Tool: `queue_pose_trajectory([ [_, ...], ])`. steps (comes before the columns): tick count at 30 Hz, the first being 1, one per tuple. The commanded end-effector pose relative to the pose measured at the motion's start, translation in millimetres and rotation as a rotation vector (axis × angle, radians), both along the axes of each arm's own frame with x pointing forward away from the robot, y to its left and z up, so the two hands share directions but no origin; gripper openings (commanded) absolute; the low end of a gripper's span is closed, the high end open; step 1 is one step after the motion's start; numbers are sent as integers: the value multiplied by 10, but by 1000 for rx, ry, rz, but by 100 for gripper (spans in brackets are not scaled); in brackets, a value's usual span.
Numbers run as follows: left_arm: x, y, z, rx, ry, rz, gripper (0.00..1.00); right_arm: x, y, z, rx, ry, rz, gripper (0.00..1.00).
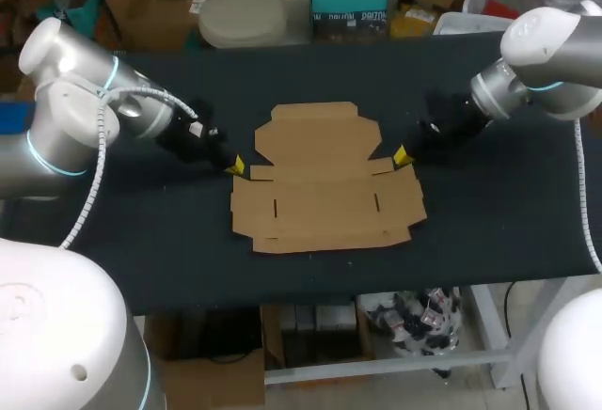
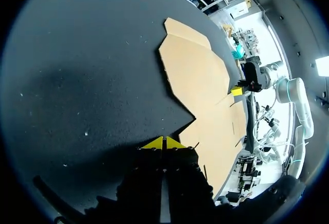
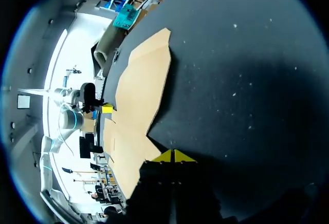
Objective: Assemble the packaging by folding the flat box into shape, placing the metal phone stand inside, and closing the box properly
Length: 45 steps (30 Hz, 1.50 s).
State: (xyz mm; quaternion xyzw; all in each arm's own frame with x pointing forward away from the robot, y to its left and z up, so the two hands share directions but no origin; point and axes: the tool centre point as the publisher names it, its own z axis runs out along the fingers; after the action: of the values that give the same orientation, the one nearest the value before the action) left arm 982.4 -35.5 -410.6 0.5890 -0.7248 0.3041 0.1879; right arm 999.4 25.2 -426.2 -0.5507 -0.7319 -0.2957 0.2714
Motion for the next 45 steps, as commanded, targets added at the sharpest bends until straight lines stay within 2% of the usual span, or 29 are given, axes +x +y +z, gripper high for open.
queue_pose_trajectory([
  [1, 20, 2, -10, -1, 6, -3, 0, 30, 35, -19, 5, 6, 2, 0],
  [13, 8, -15, -25, -7, 6, -2, 0, -98, 45, -59, 30, 51, -105, 0],
  [26, -43, -31, -2, -23, -1, 25, 0, -187, 89, 7, 25, 54, -172, 0],
  [39, -47, -24, 10, -24, -1, 31, 0, -187, 79, 18, 26, 54, -171, 0],
  [45, -80, -34, -54, -25, 9, 68, 0, -173, 56, -8, 54, 58, -186, 0],
])
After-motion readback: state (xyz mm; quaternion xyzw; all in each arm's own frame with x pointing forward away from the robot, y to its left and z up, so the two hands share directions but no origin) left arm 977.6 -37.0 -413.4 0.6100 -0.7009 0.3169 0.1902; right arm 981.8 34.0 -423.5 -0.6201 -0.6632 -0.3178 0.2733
